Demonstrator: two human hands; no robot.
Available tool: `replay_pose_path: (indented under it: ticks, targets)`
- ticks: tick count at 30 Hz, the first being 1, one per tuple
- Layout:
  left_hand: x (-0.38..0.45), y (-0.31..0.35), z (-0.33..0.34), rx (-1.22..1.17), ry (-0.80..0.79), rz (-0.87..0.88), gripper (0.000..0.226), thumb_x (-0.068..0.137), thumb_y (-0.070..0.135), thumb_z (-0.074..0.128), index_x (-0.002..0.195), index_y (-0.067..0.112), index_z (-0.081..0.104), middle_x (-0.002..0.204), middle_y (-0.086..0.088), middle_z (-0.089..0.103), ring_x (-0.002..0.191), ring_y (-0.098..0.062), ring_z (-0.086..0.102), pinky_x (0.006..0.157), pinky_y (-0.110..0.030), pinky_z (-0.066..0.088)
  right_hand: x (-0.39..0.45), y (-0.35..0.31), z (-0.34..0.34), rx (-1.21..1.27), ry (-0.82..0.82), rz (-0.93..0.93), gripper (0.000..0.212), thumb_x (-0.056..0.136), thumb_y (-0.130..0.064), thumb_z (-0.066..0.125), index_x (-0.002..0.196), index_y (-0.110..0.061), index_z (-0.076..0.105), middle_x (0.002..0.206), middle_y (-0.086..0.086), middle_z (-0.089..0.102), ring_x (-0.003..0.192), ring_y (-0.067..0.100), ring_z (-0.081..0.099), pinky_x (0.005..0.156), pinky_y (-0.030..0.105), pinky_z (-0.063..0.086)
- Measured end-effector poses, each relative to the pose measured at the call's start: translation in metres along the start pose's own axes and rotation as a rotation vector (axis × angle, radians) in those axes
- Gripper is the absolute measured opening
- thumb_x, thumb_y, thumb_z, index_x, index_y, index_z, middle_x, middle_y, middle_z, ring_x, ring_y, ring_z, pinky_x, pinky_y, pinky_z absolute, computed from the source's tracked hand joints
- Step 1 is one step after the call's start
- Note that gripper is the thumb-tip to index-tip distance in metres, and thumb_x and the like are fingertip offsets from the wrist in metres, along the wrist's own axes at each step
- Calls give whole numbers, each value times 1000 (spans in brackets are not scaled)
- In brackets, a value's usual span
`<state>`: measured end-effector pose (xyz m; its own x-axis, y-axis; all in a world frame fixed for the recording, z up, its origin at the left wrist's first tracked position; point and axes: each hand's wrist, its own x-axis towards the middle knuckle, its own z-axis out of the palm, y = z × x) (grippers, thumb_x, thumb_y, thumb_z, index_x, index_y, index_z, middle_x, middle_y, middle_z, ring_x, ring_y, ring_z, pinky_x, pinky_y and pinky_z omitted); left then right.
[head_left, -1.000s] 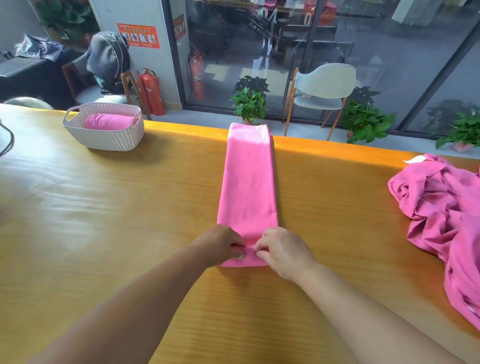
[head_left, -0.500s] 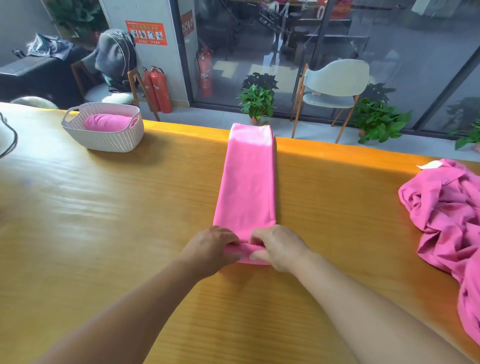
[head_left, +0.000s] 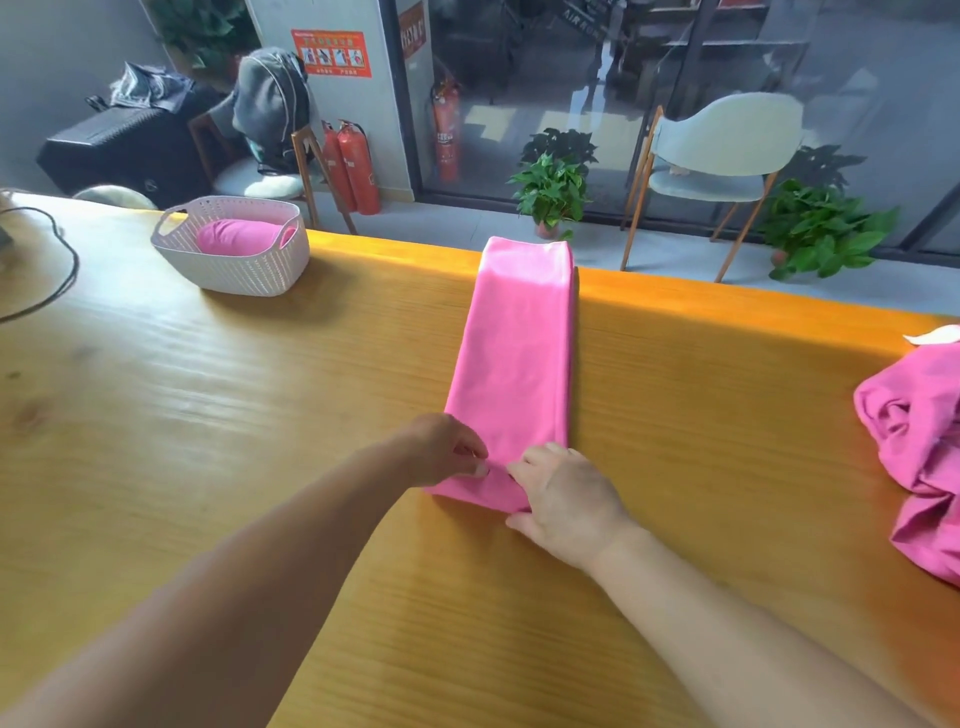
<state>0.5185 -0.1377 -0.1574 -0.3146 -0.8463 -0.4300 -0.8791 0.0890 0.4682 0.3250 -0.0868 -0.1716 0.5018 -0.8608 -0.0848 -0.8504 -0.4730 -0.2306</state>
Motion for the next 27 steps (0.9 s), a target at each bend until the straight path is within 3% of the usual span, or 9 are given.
replay_pose_path:
  ticks: [5,10,13,15,16,18,22,25,27]
  targets:
    - [23,5,2,107,114,32,17,90,35,68,96,20,73,100,2,62,91,-16,57,80,-33,50,7,8,-7,67,-18,85,37,88,-48,67,118,-27,61,105,-2,68,102,23,60,91,34,46]
    - [28,1,9,219,206,131,19,93,31,58,94,18,73,93,2,64,86,-19,59,76,-36,50,25,20,-24,125,-199,122,40,90,-48,65,124,-28,66,111,0,64,113,19,49,99,33,40]
    - [18,-13,11,174,221,290,32,95,42,50,93,18,72,88,6,65,83,-13,57,76,-34,49,38,25,-34,198,-319,195,20,88,-46,68,88,-26,70,88,-4,58,91,17,52,77,34,47]
    - [13,-22,10,120,187,358,31,95,42,52,101,19,72,92,6,65,87,-12,56,78,-33,48,48,28,-39,257,-379,224,17,87,-42,69,74,-31,67,74,-12,55,75,13,52,60,27,38]
    - [12,-24,11,113,179,369,30,97,40,52,107,18,70,97,6,65,92,-12,55,82,-33,47,53,30,-41,291,-401,237,8,87,-41,70,85,-34,73,77,-14,58,77,11,54,62,26,38]
    - [15,-27,15,92,204,364,31,101,37,48,113,16,68,106,4,66,101,-13,54,89,-33,44,58,34,-42,347,-420,266,24,85,-40,72,108,-32,74,88,-15,63,88,10,58,72,24,42]
    - [32,-28,18,48,259,312,31,102,34,47,114,18,70,109,0,60,105,-18,51,98,-33,40,59,39,-41,356,-178,339,36,78,-42,79,112,-30,73,98,-11,60,96,11,58,83,26,46]
    - [42,-26,12,145,264,252,34,102,40,42,117,27,69,110,2,53,107,-19,45,98,-33,36,55,29,-34,215,-16,242,17,89,-33,69,101,-26,77,96,-7,66,98,16,59,83,27,45]
    - [48,-24,8,140,234,219,34,102,41,40,121,29,66,113,3,54,110,-18,45,98,-32,35,51,23,-24,132,56,160,23,91,-36,64,103,-21,76,96,-1,66,99,21,57,90,33,46]
